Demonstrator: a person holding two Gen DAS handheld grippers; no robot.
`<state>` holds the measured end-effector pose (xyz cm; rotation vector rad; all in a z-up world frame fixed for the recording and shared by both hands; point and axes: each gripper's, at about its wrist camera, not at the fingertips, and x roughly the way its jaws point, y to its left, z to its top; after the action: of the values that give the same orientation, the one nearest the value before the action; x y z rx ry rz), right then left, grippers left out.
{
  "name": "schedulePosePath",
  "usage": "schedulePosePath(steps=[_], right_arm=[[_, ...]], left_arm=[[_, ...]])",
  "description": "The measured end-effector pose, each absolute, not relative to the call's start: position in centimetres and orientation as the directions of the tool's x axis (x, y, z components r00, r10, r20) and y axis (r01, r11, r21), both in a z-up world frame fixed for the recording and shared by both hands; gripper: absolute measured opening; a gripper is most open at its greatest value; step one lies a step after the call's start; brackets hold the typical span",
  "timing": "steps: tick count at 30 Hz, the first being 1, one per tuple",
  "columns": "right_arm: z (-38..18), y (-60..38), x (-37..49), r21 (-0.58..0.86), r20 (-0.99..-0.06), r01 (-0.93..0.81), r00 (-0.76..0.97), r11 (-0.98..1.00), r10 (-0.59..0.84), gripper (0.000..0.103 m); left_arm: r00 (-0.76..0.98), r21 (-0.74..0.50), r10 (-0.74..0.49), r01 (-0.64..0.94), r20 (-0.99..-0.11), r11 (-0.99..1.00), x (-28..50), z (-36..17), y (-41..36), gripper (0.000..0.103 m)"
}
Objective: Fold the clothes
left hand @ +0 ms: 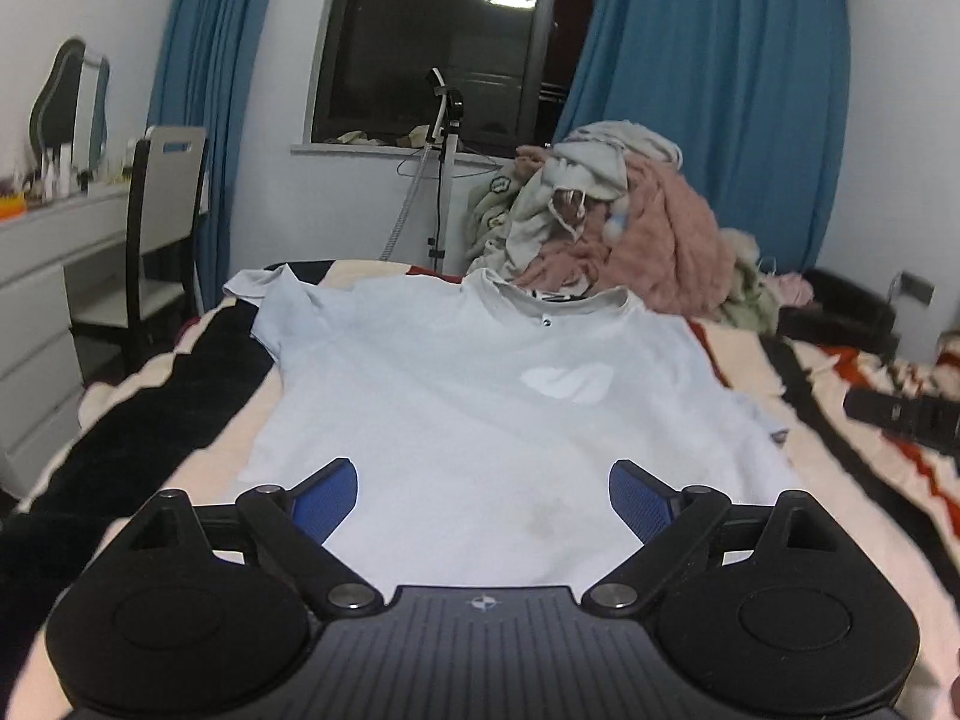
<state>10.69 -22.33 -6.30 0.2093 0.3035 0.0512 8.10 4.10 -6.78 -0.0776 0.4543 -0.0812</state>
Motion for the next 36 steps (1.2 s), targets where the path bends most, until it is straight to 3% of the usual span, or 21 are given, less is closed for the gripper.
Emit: schedulePosePath(steps=[8,12,13,15,16,20,27,32,34,36], right_arm=[[-6.6,-22.4,11.2,0.223,-0.299,-0.021,0.95,0.975,0.089,0.052],[-6.3,-25.8,11.9,0.386,-0.279,0.023,0.956,0.922,0.093,0.053],[-6.2,-26.9,12.3,0.434,-0.273,0.041,0.958,0.9,0.088,0.055],[-6.5,-29.7,14.0,0.544,-0.267,0.086,0.961,0.835,0.075,0.071],[-6.9,-31.4,15.2,0.607,-0.264,0.102,0.961,0.788,0.079,0.073],[-10.1,-37.0,18.9,0.785,-0.259,0.161,0.962,0.599,0.082,0.073],[-16.6,-41.8,25.6,0.843,-0.318,0.224,0.941,0.489,0.117,0.071],[-19.8,-41.8,30.5,0.805,-0.402,0.255,0.899,0.536,0.175,0.064],[-20.1,-41.0,32.2,0.759,-0.429,0.246,0.885,0.603,0.179,0.056],[-19.5,-39.4,33.5,0.697,-0.431,0.201,0.885,0.689,0.178,0.023]], left_arm=[[0.883,-0.136,-0.054,-0.011,-0.465,0.991,8.8,-7.5,6.4,0.095],[0.883,-0.141,-0.044,-0.025,-0.467,0.99,8.2,-7.4,6.6,0.095],[0.882,-0.143,-0.047,-0.023,-0.469,0.99,8.1,-7.5,6.6,0.095],[0.88,-0.145,-0.057,-0.014,-0.471,0.989,7.7,-7.5,6.3,0.095],[0.88,-0.141,-0.06,-0.008,-0.471,0.99,7.6,-7.5,6.2,0.095],[0.877,-0.113,-0.07,0.018,-0.476,0.993,7.7,-8.3,5.0,0.095],[0.848,-0.107,-0.118,0.073,-0.517,0.992,8.9,-10.3,3.4,0.095],[0.815,-0.158,-0.165,0.091,-0.556,0.983,10.5,-11.9,3.0,0.095],[0.805,-0.183,-0.176,0.085,-0.566,0.979,11.1,-12.3,3.1,0.095],[0.804,-0.208,-0.179,0.071,-0.566,0.976,11.7,-12.5,3.3,0.095]])
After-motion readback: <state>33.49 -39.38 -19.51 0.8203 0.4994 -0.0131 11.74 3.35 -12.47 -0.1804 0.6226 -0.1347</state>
